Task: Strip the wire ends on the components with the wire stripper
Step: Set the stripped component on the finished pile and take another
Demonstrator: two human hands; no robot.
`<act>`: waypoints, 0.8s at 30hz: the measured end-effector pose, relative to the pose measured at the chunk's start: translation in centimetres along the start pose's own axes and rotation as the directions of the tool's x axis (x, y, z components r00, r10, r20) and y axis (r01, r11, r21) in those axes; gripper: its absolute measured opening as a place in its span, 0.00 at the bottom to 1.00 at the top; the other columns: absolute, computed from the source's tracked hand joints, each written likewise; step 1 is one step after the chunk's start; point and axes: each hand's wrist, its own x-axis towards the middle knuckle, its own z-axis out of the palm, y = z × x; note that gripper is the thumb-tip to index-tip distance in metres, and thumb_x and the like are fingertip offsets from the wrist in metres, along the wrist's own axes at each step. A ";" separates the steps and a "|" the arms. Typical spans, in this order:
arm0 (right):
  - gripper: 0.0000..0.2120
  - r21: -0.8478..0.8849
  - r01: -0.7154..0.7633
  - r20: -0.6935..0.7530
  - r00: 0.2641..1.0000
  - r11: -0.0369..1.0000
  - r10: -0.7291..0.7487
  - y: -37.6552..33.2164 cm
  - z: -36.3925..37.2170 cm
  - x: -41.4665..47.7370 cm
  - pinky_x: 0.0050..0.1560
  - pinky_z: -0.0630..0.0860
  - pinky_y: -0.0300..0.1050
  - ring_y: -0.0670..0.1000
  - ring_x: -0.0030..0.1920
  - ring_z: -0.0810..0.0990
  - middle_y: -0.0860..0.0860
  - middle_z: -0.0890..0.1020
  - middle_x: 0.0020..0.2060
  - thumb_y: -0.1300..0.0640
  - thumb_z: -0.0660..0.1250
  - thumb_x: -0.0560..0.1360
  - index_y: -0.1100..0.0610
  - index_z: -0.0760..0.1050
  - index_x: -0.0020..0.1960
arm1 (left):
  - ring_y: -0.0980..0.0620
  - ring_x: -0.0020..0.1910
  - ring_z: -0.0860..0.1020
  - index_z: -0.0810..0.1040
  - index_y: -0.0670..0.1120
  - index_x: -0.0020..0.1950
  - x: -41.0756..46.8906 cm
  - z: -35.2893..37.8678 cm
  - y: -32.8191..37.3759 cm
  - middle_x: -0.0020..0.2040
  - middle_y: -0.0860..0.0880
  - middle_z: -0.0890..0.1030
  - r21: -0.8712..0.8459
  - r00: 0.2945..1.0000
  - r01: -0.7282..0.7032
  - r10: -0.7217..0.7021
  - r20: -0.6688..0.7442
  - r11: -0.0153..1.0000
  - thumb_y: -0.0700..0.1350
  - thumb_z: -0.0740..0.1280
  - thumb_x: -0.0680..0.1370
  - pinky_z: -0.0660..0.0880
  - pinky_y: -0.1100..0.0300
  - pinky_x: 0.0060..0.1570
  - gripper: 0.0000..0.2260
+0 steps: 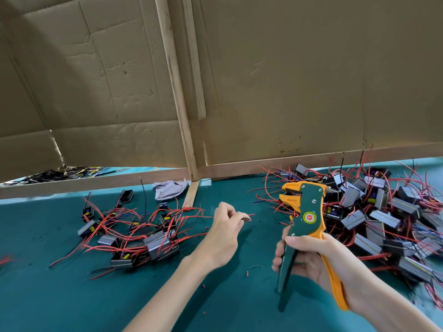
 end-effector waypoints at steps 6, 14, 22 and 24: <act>0.15 -0.020 -0.017 0.009 1.000 1.000 0.018 -0.1 0.3 -0.1 0.37 0.81 0.57 0.64 0.34 0.80 0.65 0.78 0.35 0.64 0.70 0.62 0.66 0.72 0.47 | 0.58 0.46 0.73 0.79 0.47 0.62 0.3 -0.4 0.1 0.43 0.53 0.78 -0.083 0.990 -0.001 -0.011 -0.143 0.997 0.39 0.62 0.81 0.67 0.68 0.51 0.12; 0.10 -0.025 -0.051 0.117 0.992 0.998 0.054 -0.1 0.6 -0.6 0.39 0.80 0.59 0.66 0.34 0.80 0.68 0.78 0.36 0.65 0.74 0.59 0.65 0.79 0.40 | 0.54 0.31 0.79 0.79 0.44 0.41 0.6 -3.7 3.2 0.37 0.49 0.83 -0.507 0.975 -0.011 -0.104 -0.198 0.862 0.38 0.70 0.75 0.74 0.65 0.38 0.04; 0.07 -0.001 0.011 0.181 0.983 1.000 -0.011 -0.1 1.2 -1.2 0.38 0.80 0.59 0.67 0.34 0.79 0.70 0.77 0.35 0.69 0.68 0.62 0.67 0.77 0.41 | 0.59 0.33 0.75 0.81 0.47 0.42 -0.2 -6.4 7.3 0.36 0.53 0.83 -0.361 0.966 -0.175 0.089 -0.244 0.916 0.39 0.70 0.76 0.71 0.70 0.34 0.04; 0.07 0.012 0.021 0.203 0.979 1.000 -0.023 -0.2 1.3 -1.3 0.38 0.80 0.59 0.67 0.33 0.78 0.70 0.76 0.35 0.70 0.68 0.62 0.67 0.77 0.41 | 0.57 0.33 0.75 0.82 0.47 0.42 -0.4 -6.6 7.7 0.35 0.53 0.83 -0.349 0.967 -0.178 0.098 -0.237 0.920 0.39 0.70 0.76 0.70 0.70 0.36 0.04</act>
